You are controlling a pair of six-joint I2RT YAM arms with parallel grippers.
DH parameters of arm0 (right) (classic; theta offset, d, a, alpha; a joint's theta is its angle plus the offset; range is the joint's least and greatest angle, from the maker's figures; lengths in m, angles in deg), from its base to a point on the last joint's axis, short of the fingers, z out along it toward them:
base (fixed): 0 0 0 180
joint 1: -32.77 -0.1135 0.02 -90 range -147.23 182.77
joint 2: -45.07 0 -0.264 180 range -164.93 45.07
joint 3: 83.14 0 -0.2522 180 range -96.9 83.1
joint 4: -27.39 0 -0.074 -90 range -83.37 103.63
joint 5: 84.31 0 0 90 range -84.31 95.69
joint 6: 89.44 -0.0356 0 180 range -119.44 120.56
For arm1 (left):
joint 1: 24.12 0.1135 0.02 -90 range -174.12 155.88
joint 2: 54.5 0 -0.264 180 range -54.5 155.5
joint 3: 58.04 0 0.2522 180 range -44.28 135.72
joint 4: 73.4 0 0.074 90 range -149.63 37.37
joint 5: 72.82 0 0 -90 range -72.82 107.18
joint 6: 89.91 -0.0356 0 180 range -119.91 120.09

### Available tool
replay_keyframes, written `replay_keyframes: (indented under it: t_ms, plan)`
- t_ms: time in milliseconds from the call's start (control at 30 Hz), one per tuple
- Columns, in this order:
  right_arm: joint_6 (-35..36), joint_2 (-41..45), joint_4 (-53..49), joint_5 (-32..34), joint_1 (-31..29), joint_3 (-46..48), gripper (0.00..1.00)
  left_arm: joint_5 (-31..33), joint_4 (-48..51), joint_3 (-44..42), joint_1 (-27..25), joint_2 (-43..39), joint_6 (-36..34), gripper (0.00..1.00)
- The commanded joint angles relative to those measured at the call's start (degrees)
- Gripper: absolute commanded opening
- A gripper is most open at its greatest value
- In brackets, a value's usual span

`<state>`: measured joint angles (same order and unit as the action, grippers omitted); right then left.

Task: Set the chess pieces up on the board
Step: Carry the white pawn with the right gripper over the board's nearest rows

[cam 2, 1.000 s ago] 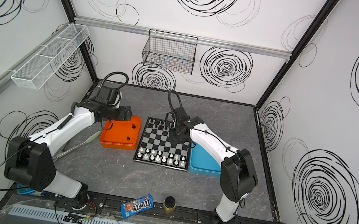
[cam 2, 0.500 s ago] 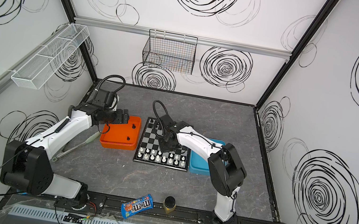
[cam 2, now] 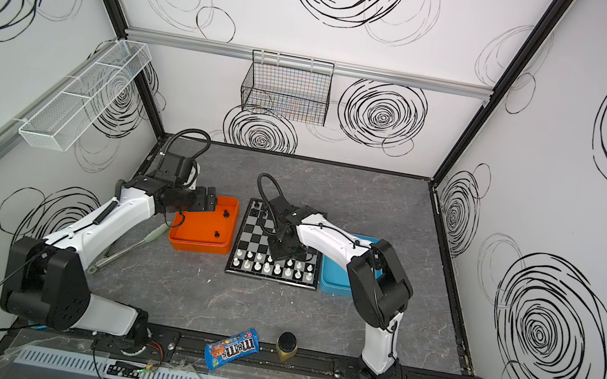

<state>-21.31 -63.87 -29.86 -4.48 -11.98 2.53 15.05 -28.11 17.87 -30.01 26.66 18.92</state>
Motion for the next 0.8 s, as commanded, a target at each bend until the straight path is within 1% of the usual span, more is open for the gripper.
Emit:
replay_keyframes:
  t_ms: [0, 333, 767]
  plan:
    - [0.5, -1.5, -2.4, -0.3, -0.7, -0.4, 0.07, -0.4, -1.6, -0.4, 0.5, -1.1, -0.5, 0.96]
    - [1.0, -2.4, -3.4, -0.7, -1.0, -0.2, 0.07, -0.6, -1.8, -0.9, 0.6, -1.0, -0.4, 0.96]
    - [1.3, -3.1, -3.2, -0.7, -1.0, -0.1, 0.1, -0.5, -2.0, -1.1, 0.6, -1.0, -0.4, 0.96]
